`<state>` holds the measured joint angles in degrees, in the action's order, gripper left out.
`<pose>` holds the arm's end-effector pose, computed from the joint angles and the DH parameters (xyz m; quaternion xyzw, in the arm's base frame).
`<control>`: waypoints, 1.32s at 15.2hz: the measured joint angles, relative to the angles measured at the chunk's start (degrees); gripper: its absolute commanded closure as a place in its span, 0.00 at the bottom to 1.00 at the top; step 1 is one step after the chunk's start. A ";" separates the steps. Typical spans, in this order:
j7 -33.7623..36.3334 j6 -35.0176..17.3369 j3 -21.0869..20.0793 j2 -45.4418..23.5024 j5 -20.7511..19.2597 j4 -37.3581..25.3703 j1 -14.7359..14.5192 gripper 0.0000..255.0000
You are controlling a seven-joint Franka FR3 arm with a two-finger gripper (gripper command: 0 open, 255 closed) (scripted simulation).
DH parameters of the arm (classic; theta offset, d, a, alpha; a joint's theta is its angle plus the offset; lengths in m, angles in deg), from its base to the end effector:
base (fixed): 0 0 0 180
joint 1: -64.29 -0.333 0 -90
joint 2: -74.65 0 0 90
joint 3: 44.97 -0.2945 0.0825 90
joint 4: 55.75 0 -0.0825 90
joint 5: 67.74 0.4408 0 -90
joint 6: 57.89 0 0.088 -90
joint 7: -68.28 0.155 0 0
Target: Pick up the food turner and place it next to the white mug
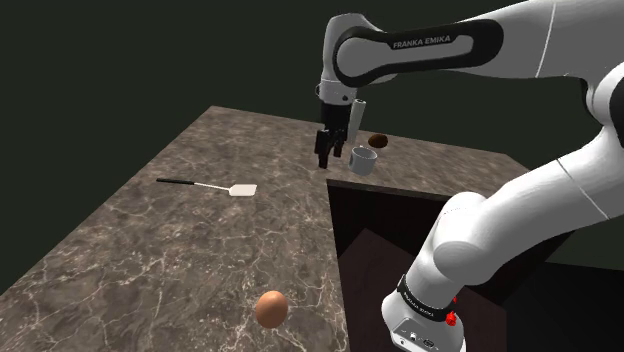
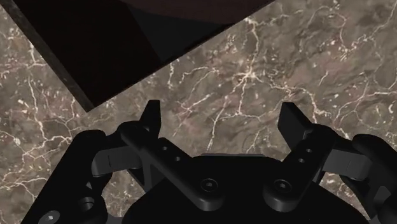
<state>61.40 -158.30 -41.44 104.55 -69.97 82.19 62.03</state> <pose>0.4360 -0.0136 0.4056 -0.9960 -0.0587 0.0669 0.0009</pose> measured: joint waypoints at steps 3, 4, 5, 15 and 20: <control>-1.97 -4.33 -0.20 -5.98 0.56 -2.87 -1.33 0.00; -2.63 -6.00 -0.28 -7.97 0.76 -3.55 -1.75 0.00; -3.31 -7.23 -0.38 -9.52 0.94 -4.26 -2.14 0.00; -9.88 -17.40 -2.15 -28.72 2.83 -17.27 -5.53 0.00; -12.50 -20.65 -3.68 -37.50 3.28 -24.74 -6.99 0.00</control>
<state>48.90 -178.95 -45.12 67.04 -66.69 57.45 55.04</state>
